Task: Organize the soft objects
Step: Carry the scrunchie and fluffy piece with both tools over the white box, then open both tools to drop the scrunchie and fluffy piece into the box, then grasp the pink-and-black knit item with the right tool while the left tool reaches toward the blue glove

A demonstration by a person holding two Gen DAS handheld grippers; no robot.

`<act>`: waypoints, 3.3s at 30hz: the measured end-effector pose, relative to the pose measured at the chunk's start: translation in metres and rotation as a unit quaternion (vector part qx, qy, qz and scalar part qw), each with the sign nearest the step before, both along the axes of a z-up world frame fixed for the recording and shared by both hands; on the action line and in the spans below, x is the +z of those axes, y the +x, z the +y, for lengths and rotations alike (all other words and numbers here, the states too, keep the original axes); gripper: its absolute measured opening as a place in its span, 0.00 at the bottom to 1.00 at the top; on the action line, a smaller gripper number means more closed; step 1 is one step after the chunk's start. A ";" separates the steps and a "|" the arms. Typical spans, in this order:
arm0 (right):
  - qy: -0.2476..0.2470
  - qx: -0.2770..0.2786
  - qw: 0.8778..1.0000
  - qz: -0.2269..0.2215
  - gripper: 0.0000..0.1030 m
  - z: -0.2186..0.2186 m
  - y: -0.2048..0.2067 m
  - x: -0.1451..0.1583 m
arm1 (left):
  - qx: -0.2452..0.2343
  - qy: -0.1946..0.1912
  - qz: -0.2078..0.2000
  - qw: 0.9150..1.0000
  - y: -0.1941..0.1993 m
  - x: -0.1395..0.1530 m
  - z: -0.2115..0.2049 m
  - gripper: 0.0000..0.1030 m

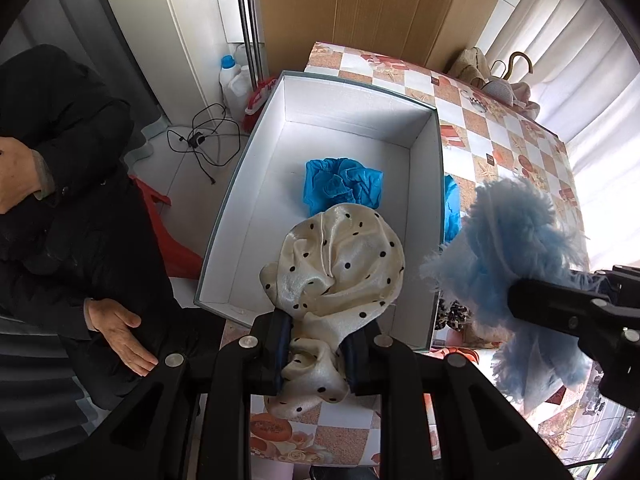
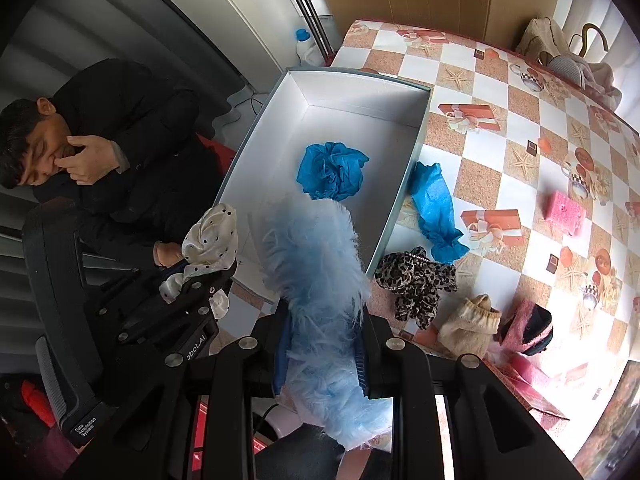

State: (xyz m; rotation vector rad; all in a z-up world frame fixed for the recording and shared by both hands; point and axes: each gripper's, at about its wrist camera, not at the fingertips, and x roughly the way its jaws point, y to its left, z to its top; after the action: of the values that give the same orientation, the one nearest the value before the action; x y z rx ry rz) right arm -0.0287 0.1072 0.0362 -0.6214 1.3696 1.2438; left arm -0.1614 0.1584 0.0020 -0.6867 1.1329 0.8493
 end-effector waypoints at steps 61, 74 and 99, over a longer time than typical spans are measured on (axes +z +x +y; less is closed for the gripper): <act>-0.024 -0.002 1.000 -0.002 0.71 0.067 0.011 -0.033 | -0.009 0.021 0.047 0.999 0.018 -0.035 0.027 0.84; -0.072 -0.058 0.996 0.007 1.00 0.011 0.071 -0.008 | -0.047 -0.009 0.001 0.999 0.031 -0.012 0.012 1.00; -0.248 -0.109 0.958 0.094 1.00 -0.120 0.224 -0.172 | -0.176 -0.085 0.065 0.979 0.190 -0.060 -0.058 1.00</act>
State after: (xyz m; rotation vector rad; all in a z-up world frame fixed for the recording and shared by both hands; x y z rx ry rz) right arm 0.1957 -0.0124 -0.1358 -0.6813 1.8809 0.7949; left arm 0.0284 0.1001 -0.0583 -0.5518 1.4075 0.5052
